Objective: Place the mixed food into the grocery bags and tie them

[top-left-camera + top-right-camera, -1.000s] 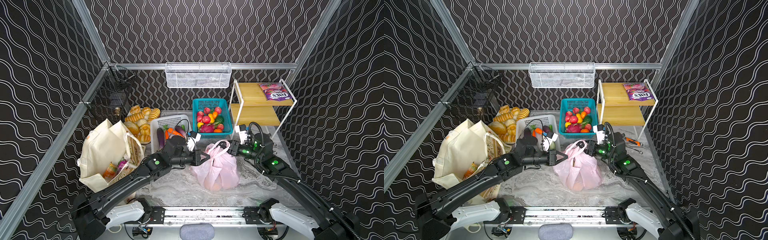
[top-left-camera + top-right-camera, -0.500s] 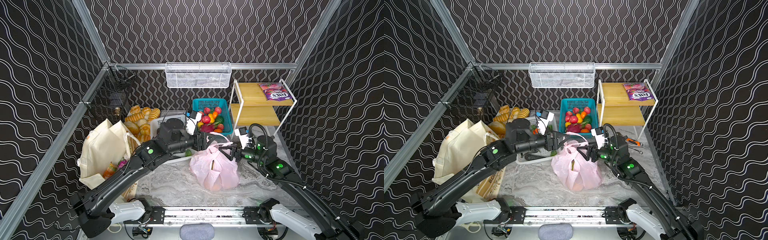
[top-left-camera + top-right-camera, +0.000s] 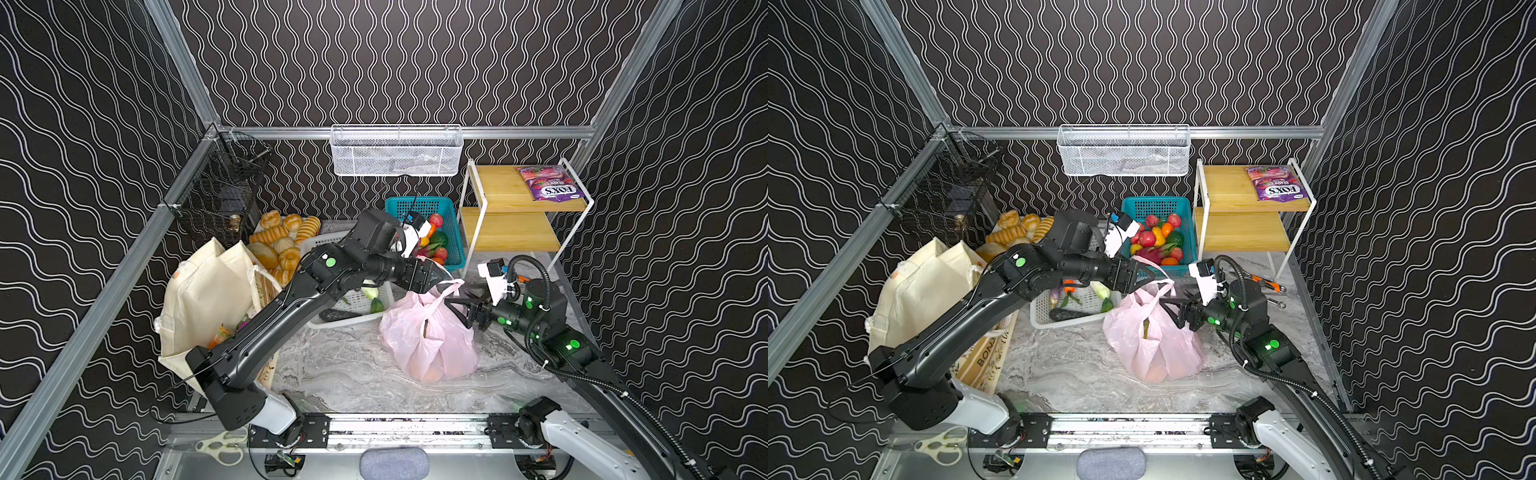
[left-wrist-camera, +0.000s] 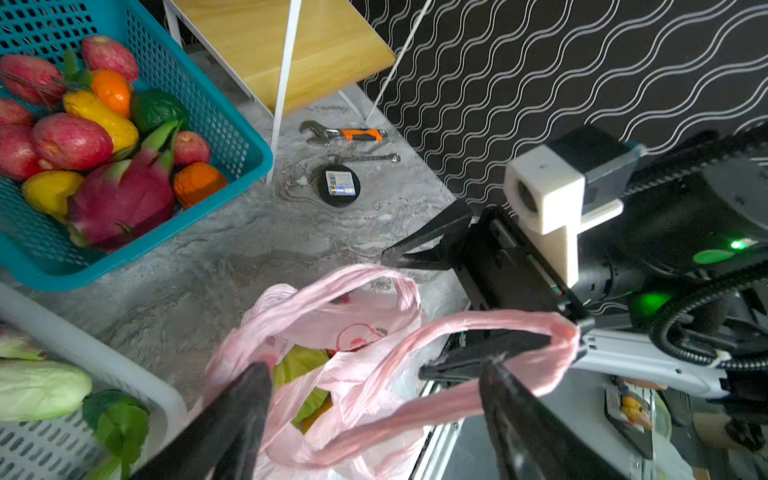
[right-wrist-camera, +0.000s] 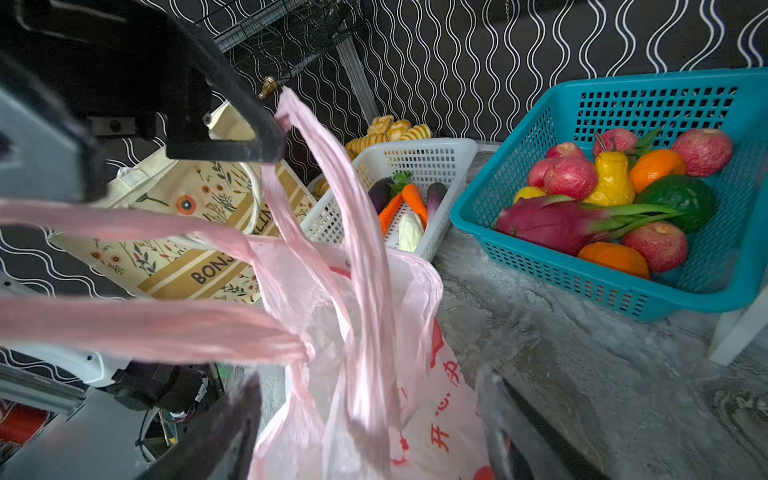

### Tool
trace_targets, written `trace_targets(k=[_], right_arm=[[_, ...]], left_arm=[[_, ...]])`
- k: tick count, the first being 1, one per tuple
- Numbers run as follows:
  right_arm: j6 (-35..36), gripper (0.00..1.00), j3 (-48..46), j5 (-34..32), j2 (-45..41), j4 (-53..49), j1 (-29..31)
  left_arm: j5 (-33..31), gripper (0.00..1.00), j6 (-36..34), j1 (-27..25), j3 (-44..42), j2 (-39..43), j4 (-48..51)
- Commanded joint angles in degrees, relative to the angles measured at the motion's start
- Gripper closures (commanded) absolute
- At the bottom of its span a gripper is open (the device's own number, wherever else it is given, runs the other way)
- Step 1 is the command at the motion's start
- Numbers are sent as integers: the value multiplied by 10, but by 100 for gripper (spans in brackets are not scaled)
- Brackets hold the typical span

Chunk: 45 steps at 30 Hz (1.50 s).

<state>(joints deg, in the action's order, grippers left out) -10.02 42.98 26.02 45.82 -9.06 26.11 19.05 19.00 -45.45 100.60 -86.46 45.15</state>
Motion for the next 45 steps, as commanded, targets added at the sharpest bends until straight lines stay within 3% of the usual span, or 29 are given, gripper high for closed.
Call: trace_targets(k=[1,3,9,11,16,20,24,28,32,35,38,43,45], right_arm=[[5,17,-2,-4,-6,0,0],[5,16,-3,0,-7,0,0],[12,15,18,-18,-16,-40,0],[10,14,19,-35,-28,-40,0],[11,13,20,-93,-62,-41,0],[9,13,14,-207,-82,-54,0],[18,13,3,-188,-97,-35,0],[5,13,-5,-143,-90,-13,0],[-3,13,3,-113,-67,-16,0],[-1,13,3,-107,-56,-17,0],[4,13,6,-86,-47,-21,1],[11,13,22,-70,-26,-53,1],[16,13,29,-83,-17,-67,2]], left_arm=[[32,24,-45,1,18,-14,53],[31,35,-49,4,23,-19,51],[53,85,-42,10,22,-14,5],[61,96,-33,10,21,-12,-12],[79,100,-16,10,31,-9,-32],[95,100,-4,10,54,-16,-28],[14,57,-36,20,63,-5,31],[-11,31,-64,71,68,-5,87],[85,21,-84,109,52,-19,86],[139,21,-93,110,46,-43,75],[179,34,-83,110,50,-64,52],[211,94,-56,110,83,-84,25],[239,100,-20,110,88,-85,-10]])
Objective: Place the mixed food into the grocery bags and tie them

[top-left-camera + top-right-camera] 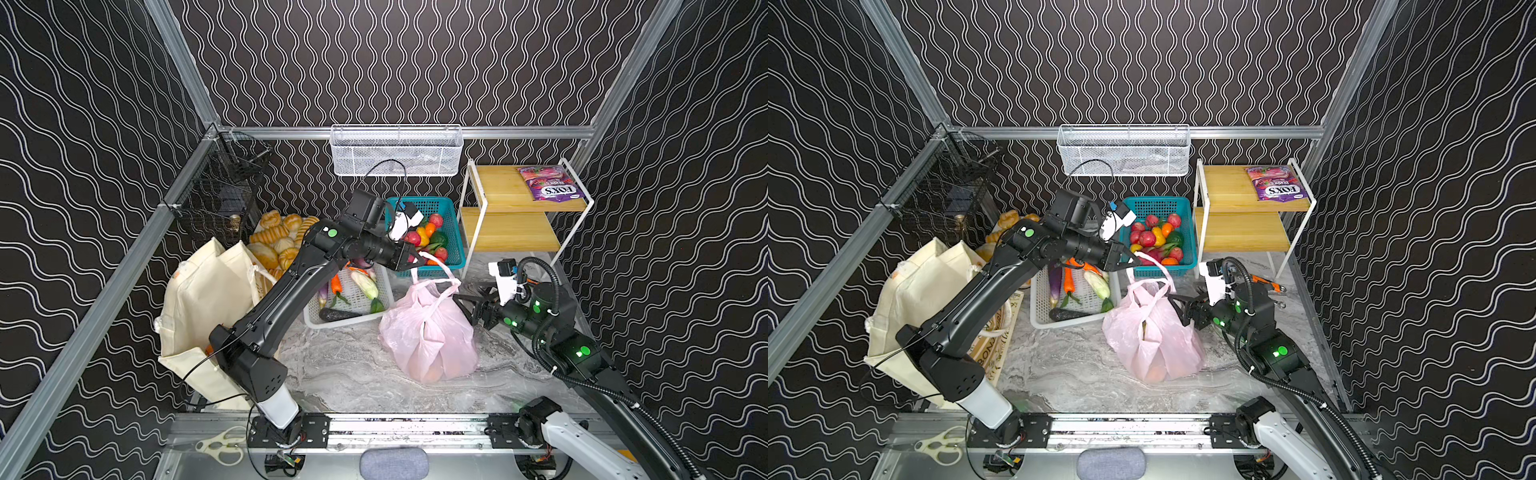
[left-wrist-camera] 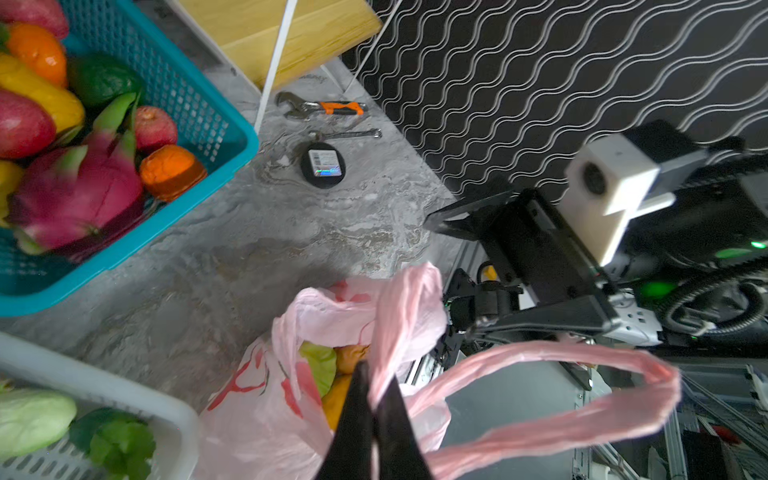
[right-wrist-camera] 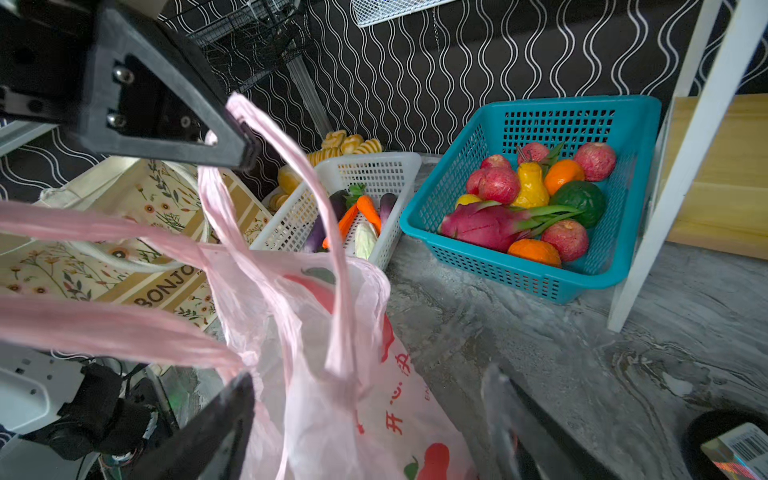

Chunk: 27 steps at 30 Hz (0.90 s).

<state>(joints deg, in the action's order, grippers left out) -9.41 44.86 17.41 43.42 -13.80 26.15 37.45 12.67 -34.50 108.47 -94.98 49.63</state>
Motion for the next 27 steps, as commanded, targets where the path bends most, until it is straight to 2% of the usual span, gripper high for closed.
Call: trace_targets(k=[1,6,9,14,18,22,25,27], right_arm=[[9,12,12,-16,11,-24,2],[32,6,1,-84,11,-8,6],[52,3,-12,-57,3,37,7],[62,0,-30,61,14,113,7],[57,0,-29,54,33,140,7],[81,0,-16,64,36,124,7],[66,0,-30,76,38,167,8],[35,17,-17,66,58,166,9]], left_arm=[[69,100,71,-1,8,2,-78],[115,100,211,-5,-32,15,-205],[118,100,253,-19,-47,18,-246],[89,100,232,-49,-6,-3,-196],[91,100,232,-64,7,-15,-192],[77,100,230,-67,7,-16,-186],[80,100,238,-66,-3,-12,-203],[87,100,247,-67,-6,-15,-217]])
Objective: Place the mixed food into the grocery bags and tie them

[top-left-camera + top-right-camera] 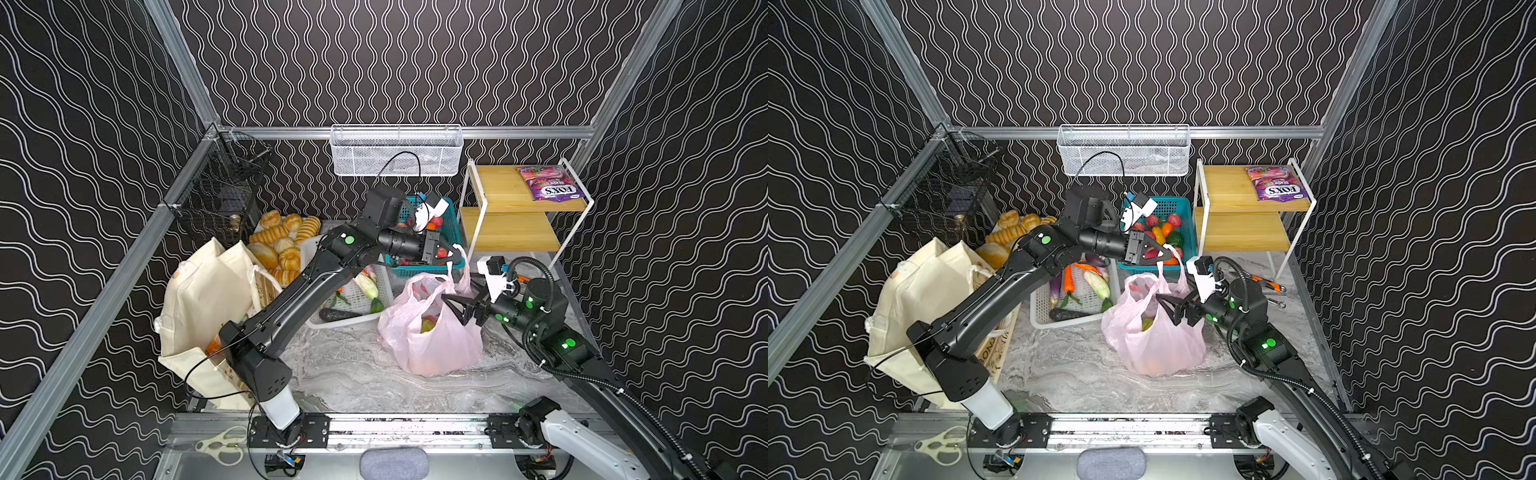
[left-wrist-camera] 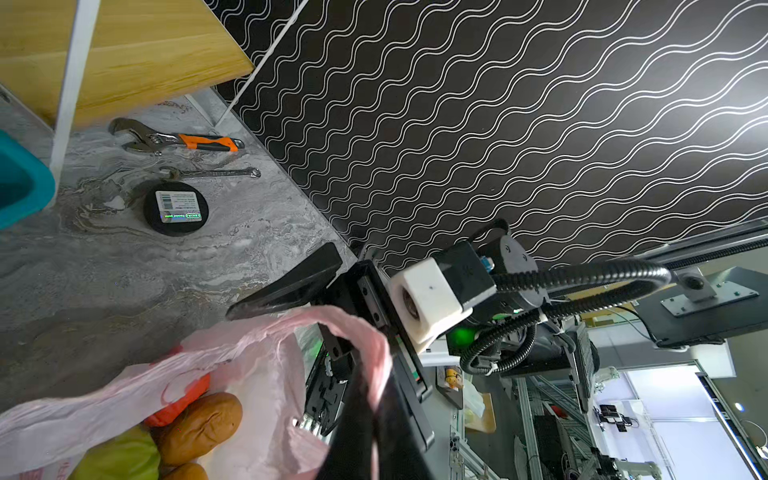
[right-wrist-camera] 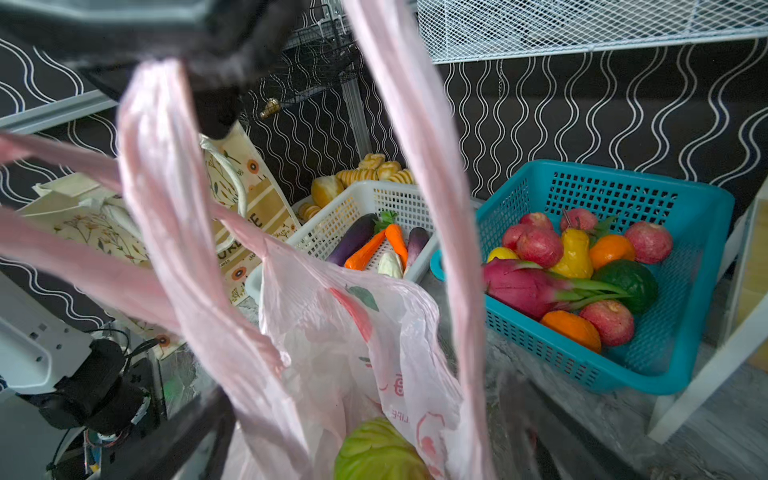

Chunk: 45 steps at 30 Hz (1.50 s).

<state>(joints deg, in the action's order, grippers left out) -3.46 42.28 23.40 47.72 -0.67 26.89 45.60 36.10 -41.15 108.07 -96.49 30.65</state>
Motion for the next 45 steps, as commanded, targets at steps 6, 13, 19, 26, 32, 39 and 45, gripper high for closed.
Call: trace_targets(k=[6,13,19,26,32,39,45], right_arm=[[-24,41,22,-19,35,-8,4],[-45,73,15,-28,28,8,10],[-60,100,-4,-39,8,29,13],[-119,100,-7,-74,11,12,13],[-161,100,6,-76,29,-10,12],[-171,100,13,-50,41,-3,12],[-175,99,19,-50,42,-14,12]], left_arm=[[-12,100,7,-1,-7,10,-25],[-12,100,5,-1,-6,6,-19],[-37,75,-25,-1,-5,20,3],[-222,21,-149,9,9,87,96],[-376,17,-251,8,-144,211,50],[-398,15,-334,-9,-396,304,-150],[-502,1,-391,-71,-474,298,-257]])
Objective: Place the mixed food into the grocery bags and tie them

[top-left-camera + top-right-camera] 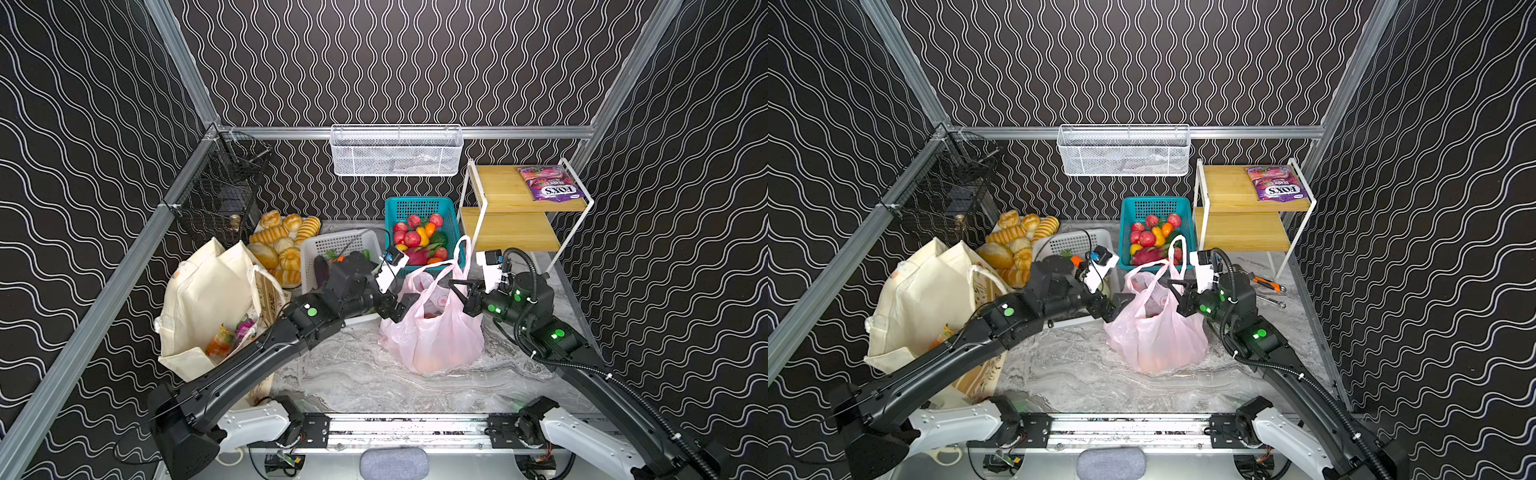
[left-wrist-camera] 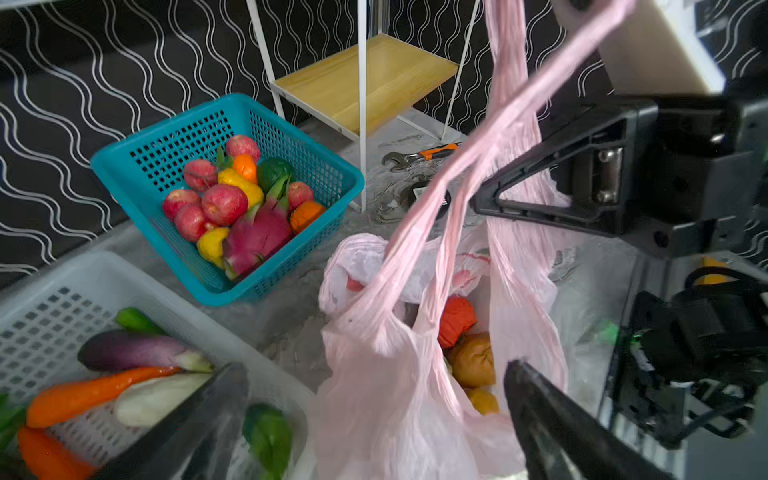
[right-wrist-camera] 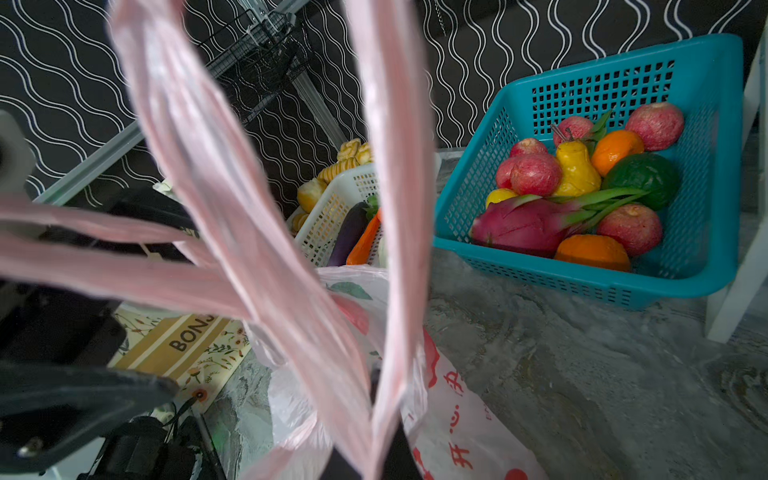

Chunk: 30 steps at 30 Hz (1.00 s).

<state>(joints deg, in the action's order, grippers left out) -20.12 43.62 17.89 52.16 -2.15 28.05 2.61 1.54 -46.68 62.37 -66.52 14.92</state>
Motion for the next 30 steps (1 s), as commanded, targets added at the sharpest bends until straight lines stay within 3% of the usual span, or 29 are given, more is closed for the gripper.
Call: trace_targets(k=[1,5,11,17,20,22,25,30], right_arm=[[-10,99,6,6,-4,0,0],[-9,99,9,7,-7,-3,1],[-7,99,12,7,-6,-12,1],[-8,98,12,18,-7,-8,1],[-8,98,15,16,-6,-15,1],[-9,98,14,15,-9,-15,1],[-7,98,13,16,-15,-17,1],[-4,98,13,15,-18,-23,1]], left_arm=[[-96,1,-58,-27,-22,-5,-111],[-168,1,-101,-67,-40,-21,-150],[-195,1,-136,-109,-52,-44,-188],[-363,1,-184,-165,-56,-87,-229],[-455,8,-237,-190,-63,-110,-291],[-483,16,-248,-193,-66,-119,-320],[-476,28,-245,-195,-69,-120,-335],[-460,38,-236,-196,-54,-134,-312]])
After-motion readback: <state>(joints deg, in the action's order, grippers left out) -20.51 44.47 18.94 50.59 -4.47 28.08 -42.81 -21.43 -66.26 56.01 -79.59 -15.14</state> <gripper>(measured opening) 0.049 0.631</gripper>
